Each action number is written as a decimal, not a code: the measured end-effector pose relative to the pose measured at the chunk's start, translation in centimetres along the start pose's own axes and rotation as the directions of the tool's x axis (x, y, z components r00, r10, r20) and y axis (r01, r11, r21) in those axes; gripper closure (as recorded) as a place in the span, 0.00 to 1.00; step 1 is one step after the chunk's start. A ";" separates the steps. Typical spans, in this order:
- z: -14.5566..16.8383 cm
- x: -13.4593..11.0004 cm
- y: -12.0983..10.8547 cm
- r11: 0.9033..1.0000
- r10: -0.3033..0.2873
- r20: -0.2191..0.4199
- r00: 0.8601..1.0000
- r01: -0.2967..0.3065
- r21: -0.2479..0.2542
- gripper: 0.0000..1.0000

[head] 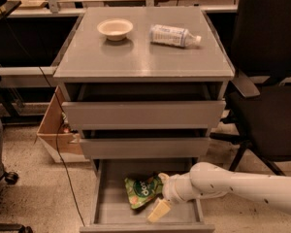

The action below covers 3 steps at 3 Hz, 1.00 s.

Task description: Pick green rice chip bag from bottom drawer and place on counter

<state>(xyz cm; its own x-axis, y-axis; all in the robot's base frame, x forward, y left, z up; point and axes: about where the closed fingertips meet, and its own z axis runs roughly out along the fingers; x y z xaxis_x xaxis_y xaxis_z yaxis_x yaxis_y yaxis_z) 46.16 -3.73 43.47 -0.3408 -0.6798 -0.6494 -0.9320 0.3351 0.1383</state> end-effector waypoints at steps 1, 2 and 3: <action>2.8 -0.1 -3.0 0.999 -0.047 0.044 0.998 0.046 0.013 0.00; 6.3 0.5 -6.8 0.997 -0.074 0.093 0.993 0.072 0.031 0.00; 11.2 2.5 -11.2 0.994 -0.104 0.114 0.988 0.099 0.054 0.00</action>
Offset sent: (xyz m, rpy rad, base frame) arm 0.1183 0.0186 -0.1015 0.1142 -0.1568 0.0176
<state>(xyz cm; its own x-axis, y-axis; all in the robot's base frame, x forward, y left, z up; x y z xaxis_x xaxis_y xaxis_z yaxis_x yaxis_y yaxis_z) 57.19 -1.84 31.91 -0.2254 -0.6324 -0.7411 -0.9529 0.3014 0.0327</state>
